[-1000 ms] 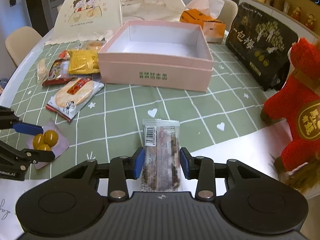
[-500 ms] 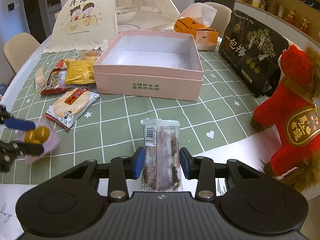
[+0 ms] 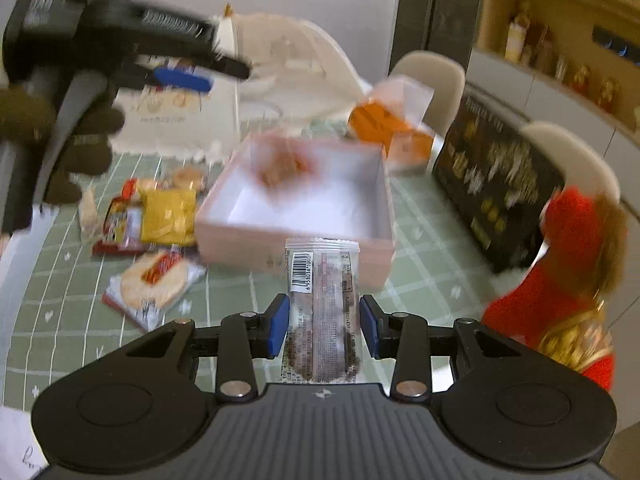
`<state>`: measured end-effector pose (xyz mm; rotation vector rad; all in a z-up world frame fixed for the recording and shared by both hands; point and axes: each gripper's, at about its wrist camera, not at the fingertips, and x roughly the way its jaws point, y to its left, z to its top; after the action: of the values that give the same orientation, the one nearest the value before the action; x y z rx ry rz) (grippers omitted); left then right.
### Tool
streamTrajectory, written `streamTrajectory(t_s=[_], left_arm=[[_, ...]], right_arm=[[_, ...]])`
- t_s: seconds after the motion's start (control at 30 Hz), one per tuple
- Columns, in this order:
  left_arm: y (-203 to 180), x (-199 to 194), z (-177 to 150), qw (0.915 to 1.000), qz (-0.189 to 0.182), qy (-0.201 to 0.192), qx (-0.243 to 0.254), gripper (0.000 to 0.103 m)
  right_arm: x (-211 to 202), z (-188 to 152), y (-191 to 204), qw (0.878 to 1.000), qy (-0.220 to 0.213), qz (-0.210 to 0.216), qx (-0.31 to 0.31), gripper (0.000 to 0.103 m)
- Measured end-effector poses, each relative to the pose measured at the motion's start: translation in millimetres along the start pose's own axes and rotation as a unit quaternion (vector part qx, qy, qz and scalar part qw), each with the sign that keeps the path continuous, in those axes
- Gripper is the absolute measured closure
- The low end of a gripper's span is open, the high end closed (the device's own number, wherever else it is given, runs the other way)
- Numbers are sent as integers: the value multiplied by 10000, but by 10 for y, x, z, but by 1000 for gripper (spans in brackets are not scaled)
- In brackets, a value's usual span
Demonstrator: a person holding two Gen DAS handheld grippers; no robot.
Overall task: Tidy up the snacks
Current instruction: 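Lower the candy tray into the pink box with left while right drops the snack bar in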
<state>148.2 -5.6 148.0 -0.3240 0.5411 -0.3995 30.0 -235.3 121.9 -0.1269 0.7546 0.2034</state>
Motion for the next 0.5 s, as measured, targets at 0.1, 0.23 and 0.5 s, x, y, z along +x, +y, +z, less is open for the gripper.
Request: streamTrajectory(t_s=[0.1, 0.23, 0.5], left_arm=[[158, -210, -105, 9994, -201, 65, -276, 49], [395, -376, -364, 9979, 155, 314, -543, 49], [1043, -710, -1016, 9795, 1046, 996, -1403, 49]], right_arm=[[34, 264, -118, 9998, -151, 85, 81, 65], [380, 884, -214, 9971, -547, 440, 309, 56], [875, 1204, -131, 9921, -304, 975, 731, 42]])
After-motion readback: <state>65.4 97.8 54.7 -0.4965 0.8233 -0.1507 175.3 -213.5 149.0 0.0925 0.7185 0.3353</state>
